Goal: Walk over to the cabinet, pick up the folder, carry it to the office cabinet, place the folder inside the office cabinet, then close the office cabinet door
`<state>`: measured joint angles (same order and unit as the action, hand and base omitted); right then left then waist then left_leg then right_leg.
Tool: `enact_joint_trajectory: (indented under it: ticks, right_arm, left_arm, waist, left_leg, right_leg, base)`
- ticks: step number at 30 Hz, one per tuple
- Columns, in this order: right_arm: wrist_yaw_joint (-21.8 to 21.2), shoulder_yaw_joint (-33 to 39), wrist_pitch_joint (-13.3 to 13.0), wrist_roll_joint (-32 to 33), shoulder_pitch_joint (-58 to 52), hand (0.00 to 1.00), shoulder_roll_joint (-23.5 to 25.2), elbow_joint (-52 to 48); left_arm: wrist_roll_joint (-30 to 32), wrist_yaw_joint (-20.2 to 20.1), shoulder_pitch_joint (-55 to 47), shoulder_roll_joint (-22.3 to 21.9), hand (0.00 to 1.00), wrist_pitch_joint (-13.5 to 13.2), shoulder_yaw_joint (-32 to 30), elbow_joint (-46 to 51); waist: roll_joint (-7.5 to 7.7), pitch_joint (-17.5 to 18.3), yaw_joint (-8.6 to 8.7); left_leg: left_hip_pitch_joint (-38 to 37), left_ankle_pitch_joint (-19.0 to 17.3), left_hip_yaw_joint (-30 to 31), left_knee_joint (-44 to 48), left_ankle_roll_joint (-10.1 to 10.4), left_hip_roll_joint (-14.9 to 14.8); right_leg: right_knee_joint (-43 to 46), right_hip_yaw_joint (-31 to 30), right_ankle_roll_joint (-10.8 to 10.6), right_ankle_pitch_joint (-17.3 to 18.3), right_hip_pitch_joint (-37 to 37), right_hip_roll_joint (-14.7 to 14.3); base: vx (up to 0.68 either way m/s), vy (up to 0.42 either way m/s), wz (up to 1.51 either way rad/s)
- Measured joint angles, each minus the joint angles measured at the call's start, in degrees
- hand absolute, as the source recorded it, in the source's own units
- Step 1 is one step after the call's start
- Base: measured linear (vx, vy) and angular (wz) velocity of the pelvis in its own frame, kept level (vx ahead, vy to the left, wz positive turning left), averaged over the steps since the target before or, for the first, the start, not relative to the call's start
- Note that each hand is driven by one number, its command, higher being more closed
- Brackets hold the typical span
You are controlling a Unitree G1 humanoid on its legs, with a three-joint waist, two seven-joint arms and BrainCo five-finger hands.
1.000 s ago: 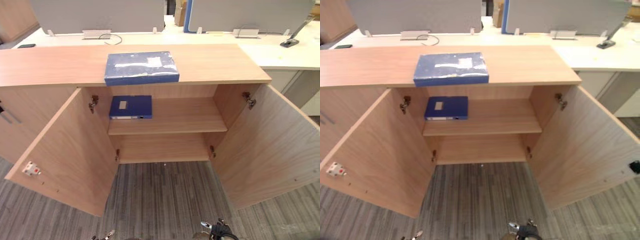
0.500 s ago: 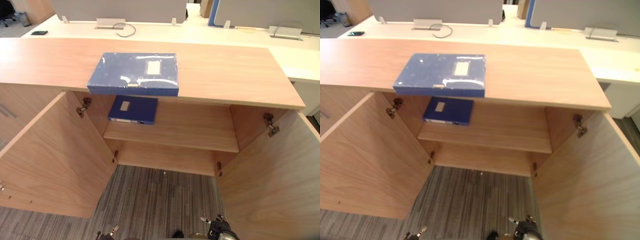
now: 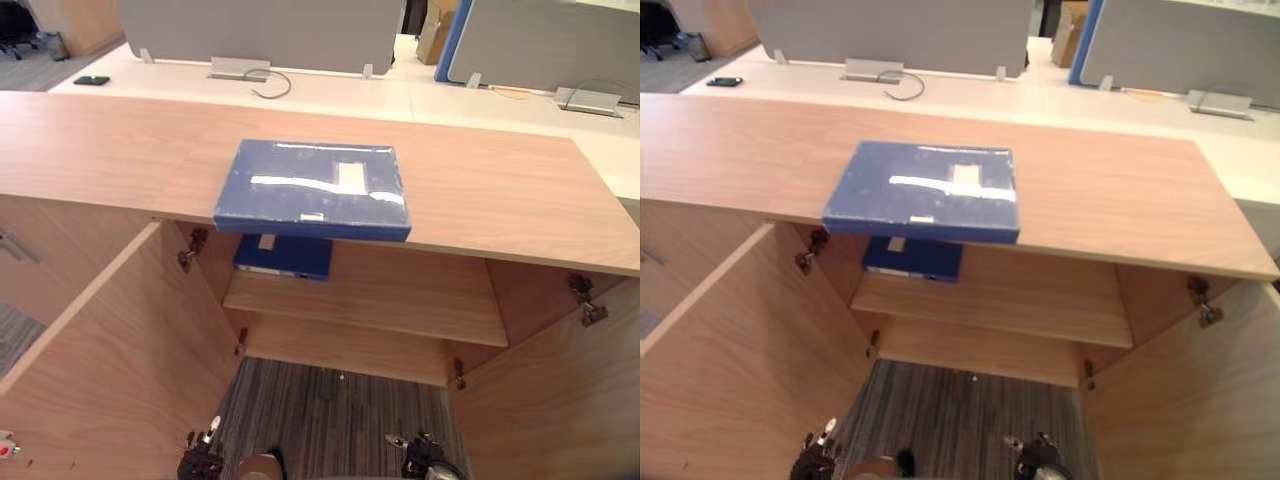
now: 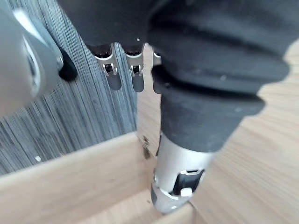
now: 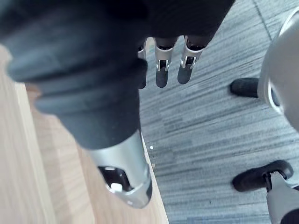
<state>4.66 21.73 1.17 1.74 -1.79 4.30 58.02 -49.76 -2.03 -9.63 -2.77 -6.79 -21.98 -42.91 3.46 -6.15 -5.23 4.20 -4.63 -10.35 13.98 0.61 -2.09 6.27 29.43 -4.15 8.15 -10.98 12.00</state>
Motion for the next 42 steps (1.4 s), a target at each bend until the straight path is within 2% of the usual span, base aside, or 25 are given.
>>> enact_joint_trajectory:
  ticks: [2, 5, 8, 10, 13, 16, 18, 20, 22, 25, 28, 30, 32, 33, 39, 42]
  right_arm:
    - [-0.09, -1.98, -0.02, -1.55, -0.10, 0.00, -0.08, -0.23]
    - [0.05, -6.04, 0.08, -3.03, -0.87, 0.00, -0.26, -1.96]
    - [0.08, -8.66, 0.18, -3.21, -2.28, 0.00, -0.82, -2.26]
    - [0.13, -10.01, 0.24, -3.25, -2.62, 0.00, -1.56, -2.18]
    - [0.15, -10.08, 0.25, -3.28, -2.88, 0.00, -1.67, -2.17]
    - [0.86, -10.29, 0.21, -3.15, -2.95, 0.00, -1.41, -2.17]
    - [2.02, -10.67, 0.00, -3.02, -2.91, 0.00, -0.78, -2.20]
    - [2.83, -11.56, -0.23, -3.00, -2.88, 0.00, -0.52, -2.27]
    - [3.76, -13.08, -0.30, -3.00, -2.87, 0.00, -0.15, -2.23]
    - [4.59, -13.03, -0.44, -3.02, -2.74, 0.00, -0.14, -2.31]
    - [4.60, -12.93, -0.57, -3.04, -2.48, 0.00, -0.17, -2.23]
    - [4.56, -12.83, -0.63, -3.18, -2.65, 0.00, -0.47, -1.97]
    - [4.45, -12.81, -0.64, -3.26, -2.97, 0.00, -0.54, -1.88]
    - [4.20, -12.80, -0.64, -3.77, -3.12, 0.00, -0.78, -1.04]
    - [2.65, -11.78, -0.89, -5.36, -3.74, 0.00, -2.91, 1.30]
    - [2.14, -11.58, -0.89, -5.44, -4.74, 0.00, -3.75, 1.62]
  left_arm:
    - [-3.98, 0.41, -1.57, -0.44, 0.00, -1.36, 4.22, 9.41]
    - [-4.26, 2.71, -4.14, -0.05, 0.00, -2.91, 10.23, 23.32]
    - [-3.67, 3.88, -6.66, -0.02, 0.00, -3.23, 15.37, 37.16]
    - [-1.07, 4.57, -8.24, -0.27, 0.00, -3.24, 17.40, 43.92]
    - [6.90, 7.19, -9.80, -0.44, 0.00, -3.37, 17.03, 53.72]
    - [21.41, 14.38, -9.95, -0.56, 0.00, -4.32, 14.55, 62.16]
    - [35.89, 22.06, -9.78, -0.60, 0.00, -4.99, 12.01, 67.65]
    - [45.43, 27.26, -9.72, -0.60, 0.00, -4.83, 10.76, 70.03]
    - [56.98, 33.70, -8.78, -0.40, 0.00, -3.60, 9.92, 73.42]
    - [66.47, 37.05, -5.76, -0.04, 0.00, -2.22, 10.38, 75.67]
    - [73.29, 38.17, -1.83, 0.93, 0.00, -0.73, 12.19, 76.15]
    - [79.43, 38.00, 0.70, 4.31, 0.00, 0.85, 14.74, 76.05]
    - [83.03, 37.75, 2.50, 7.37, 0.00, 1.44, 15.83, 75.22]
    - [86.65, 37.05, 4.75, 9.93, 0.00, 2.25, 16.59, 73.06]
    - [96.62, 33.79, 9.95, 16.26, 0.00, 5.09, 16.69, 63.50]
    - [99.45, 32.31, 10.73, 19.38, 0.00, 5.83, 16.69, 61.38]
  waist:
    - [0.12, -0.14, -0.45]
    - [0.19, -0.42, -0.51]
    - [0.23, -0.51, -0.68]
    - [0.23, -0.50, -0.69]
    - [0.26, -0.51, -1.04]
    - [0.32, -0.50, -2.02]
    - [0.42, -0.39, -2.22]
    - [0.44, -0.27, -2.32]
    - [0.74, 0.20, -2.58]
    - [0.98, 0.52, -2.73]
    - [0.97, 1.36, -2.45]
    - [0.92, 2.76, -1.48]
    - [0.87, 3.65, -1.34]
    - [0.69, 4.25, -0.61]
    - [0.44, 5.55, 1.25]
    - [0.23, 5.80, 1.29]
  left_leg:
    - [-1.20, 1.63, 0.03, -2.83, 0.54, -0.02]
    - [-2.96, 4.80, 0.03, -8.08, 1.05, 0.08]
    - [-3.21, 5.79, 0.10, -9.83, 1.17, -0.21]
    - [-3.25, 5.99, 0.10, -10.09, 1.07, -0.18]
    - [-3.28, 6.53, 0.21, -11.11, 0.79, 0.01]
    - [-3.34, 6.85, 0.43, -11.90, 0.63, 0.24]
    - [-3.79, 7.35, 0.77, -12.59, 0.18, 0.71]
    - [-4.65, 7.88, 0.74, -13.69, 0.07, 0.93]
    - [-5.35, 8.08, 0.70, -14.55, 0.01, 1.01]
    - [-5.72, 8.74, 0.72, -15.70, -0.37, 1.40]
    - [-6.47, 9.13, 0.06, -17.00, -0.32, 1.71]
    - [-6.52, 9.48, -0.93, -17.85, -0.09, 1.60]
    - [-6.50, 9.60, -2.10, -18.19, 0.07, 1.46]
    - [-6.56, 9.96, -2.37, -18.46, 0.21, 1.29]
    - [-7.36, 10.36, -3.53, -18.88, 0.43, 0.51]
    - [-7.39, 10.37, -4.07, -18.88, 0.50, 0.29]
  right_leg:
    - [-0.07, -0.01, -0.83, -0.58, 0.08, 0.03]
    - [-1.00, 0.00, -1.18, -0.81, 0.28, -0.45]
    - [-1.35, -0.16, -1.18, -0.81, 0.42, -1.04]
    - [-1.35, -0.26, -1.18, -0.81, 0.45, -1.05]
    - [-1.36, -0.25, -1.05, -1.13, 0.69, -1.03]
    - [-1.49, -0.10, -0.99, -1.64, 0.60, -0.98]
    - [-1.49, 0.00, -1.03, -1.85, 0.45, -0.67]
    - [-1.51, -0.01, -1.00, -2.19, 0.18, -0.57]
    - [-1.53, -0.10, -0.65, -2.76, -0.04, -0.55]
    - [-1.60, -0.16, -0.66, -2.98, 0.05, -0.30]
    - [-1.90, -1.31, -0.69, -3.00, 0.25, -0.19]
    - [-2.34, -2.73, -0.71, -3.01, 1.26, -0.31]
    - [-3.23, -4.46, -0.74, -3.02, 1.73, -0.59]
    - [-3.77, -4.79, -1.06, -3.23, 1.74, -0.87]
    - [-4.62, -6.40, -1.06, -3.22, 1.91, -2.09]
    - [-4.85, -6.94, -1.04, -3.24, 2.04, -2.55]
  base:
    - [-0.02, -0.027, -0.02]
    - [-0.06, -0.071, -0.04]
    - [-0.07, -0.048, -0.02]
    - [-0.08, -0.001, 0.00]
    - [-0.05, 0.017, 0.03]
    - [-0.04, 0.021, 0.05]
    - [-0.02, 0.035, 0.09]
    - [0.00, 0.044, 0.03]
    - [-0.02, 0.050, 0.02]
    - [-0.03, 0.046, 0.02]
    - [-0.03, 0.035, -0.14]
    - [-0.03, 0.025, -0.24]
    - [-0.01, 0.008, -0.32]
    - [0.01, -0.015, -0.22]
    - [-0.01, -0.022, -0.14]
    - [-0.01, -0.013, -0.07]
